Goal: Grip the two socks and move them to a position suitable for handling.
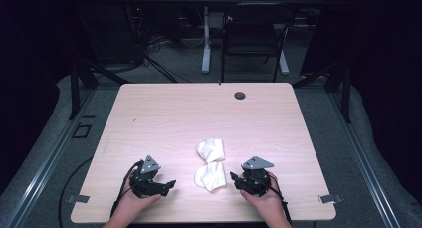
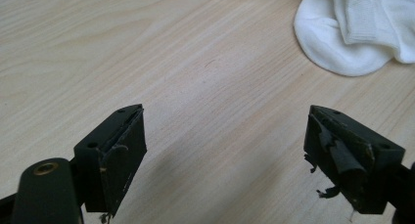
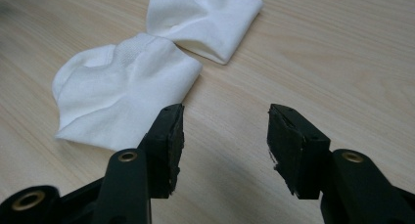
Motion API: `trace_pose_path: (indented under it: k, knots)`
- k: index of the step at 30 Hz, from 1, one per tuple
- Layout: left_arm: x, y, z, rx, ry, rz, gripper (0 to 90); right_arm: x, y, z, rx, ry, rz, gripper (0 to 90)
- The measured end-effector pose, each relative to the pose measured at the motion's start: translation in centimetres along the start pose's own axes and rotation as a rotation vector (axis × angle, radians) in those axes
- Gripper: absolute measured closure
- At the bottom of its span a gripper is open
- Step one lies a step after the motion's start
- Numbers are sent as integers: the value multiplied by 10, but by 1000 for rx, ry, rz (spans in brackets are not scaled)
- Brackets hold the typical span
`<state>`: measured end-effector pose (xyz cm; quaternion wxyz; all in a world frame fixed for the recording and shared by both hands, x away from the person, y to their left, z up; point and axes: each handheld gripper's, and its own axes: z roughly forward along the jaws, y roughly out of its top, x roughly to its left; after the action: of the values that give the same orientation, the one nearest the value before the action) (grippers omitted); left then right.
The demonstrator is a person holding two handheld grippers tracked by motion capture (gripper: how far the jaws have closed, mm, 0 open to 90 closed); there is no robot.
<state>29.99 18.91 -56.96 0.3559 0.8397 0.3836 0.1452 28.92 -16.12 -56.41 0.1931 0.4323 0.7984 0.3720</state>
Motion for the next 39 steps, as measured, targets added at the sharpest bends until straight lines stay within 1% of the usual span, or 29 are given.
trace_pose_path:
  k: [1, 3, 5, 7, 9, 11, 13, 14, 15, 16, 17, 18, 19, 21, 22, 23, 24, 25, 26, 28, 29, 31, 32, 33, 35, 36, 37, 39]
  knots:
    - [0, 0, 0, -6, 1, 0, 179, 1, 1, 0, 4, 9, 8, 492]
    - [0, 0, -1, -7, 0, 1, 187, 2, 1, 0, 4, 8, 11, 498]
    - [0, 1, -2, -12, 4, -2, 215, 3, 1, 0, 1, 12, 19, 511]
    - [0, 1, -2, -15, 4, -3, 219, 3, 1, 0, -2, 17, 22, 523]
    - [-1, 1, -2, -24, 2, -4, 276, 4, 2, -1, -2, 28, 28, 539]
    - [-3, 1, -3, -32, 13, 3, 315, 5, 3, -1, -4, 27, 27, 554]
    - [-4, 1, -3, -37, 13, -2, 368, 8, 4, -2, -9, 31, 25, 586]
    - [-4, 1, -3, -37, 13, -2, 385, 8, 4, -2, -9, 31, 25, 586]
    - [-4, 1, -3, -39, 11, -3, 400, 9, 6, -2, -10, 41, 16, 608]
    - [-4, 1, -2, -40, 3, 2, 400, 9, 6, -2, -10, 41, 16, 608]
    - [-5, 0, -2, -41, 0, 5, 433, 12, 7, -2, -17, 50, 10, 628]
    - [-6, 0, -1, -50, -7, -1, 433, 12, 7, -2, -17, 50, 10, 628]
    - [-6, 0, 0, -60, -10, 4, 444, 14, 8, -2, -15, 57, 7, 637]
    - [-7, 0, 0, -58, -18, 8, 458, 18, 9, 0, -19, 74, 2, 654]
    - [-8, 0, 1, -59, -21, 0, 459, 19, 9, 0, -14, 76, -7, 661]
    - [-9, 1, 2, -60, -26, 13, 465, 23, 10, 3, -10, 82, -13, 684]
    - [-9, 1, 2, -60, -26, 13, 471, 23, 10, 3, -10, 82, -13, 684]
    - [-11, 1, 2, -61, -31, 8, 471, 25, 11, 3, 3, 82, -23, 698]
    - [-11, 2, 3, -61, -34, 15, 479, 27, 11, 6, 1, 89, -25, 710]
    - [-13, 2, 4, -54, -36, 12, 485, 29, 11, 9, 23, 86, -47, 737]
    - [-14, 2, 5, -49, -37, 13, 485, 31, 10, 13, 42, 85, -59, 763]
    - [-16, 2, 5, -44, -22, 23, 486, 31, 10, 15, 39, 88, -50, 770]
    - [-16, 2, 5, -44, -18, 22, 488, 31, 11, 16, 42, 89, -59, 777]
    - [-17, 2, 5, -44, -24, 22, 525, 33, 12, 18, 48, 86, -57, 779]
    - [-17, 2, 5, -46, -28, 14, 532, 33, 13, 19, 57, 82, -60, 781]
    - [-17, 2, 5, -45, -30, 17, 538, 33, 14, 20, 60, 82, -66, 784]
    - [-18, 2, 5, -40, -39, 16, 549, 34, 15, 23, 70, 84, -68, 794]
    - [-18, 2, 5, -43, -41, 10, 550, 34, 16, 24, 72, 86, -70, 800]
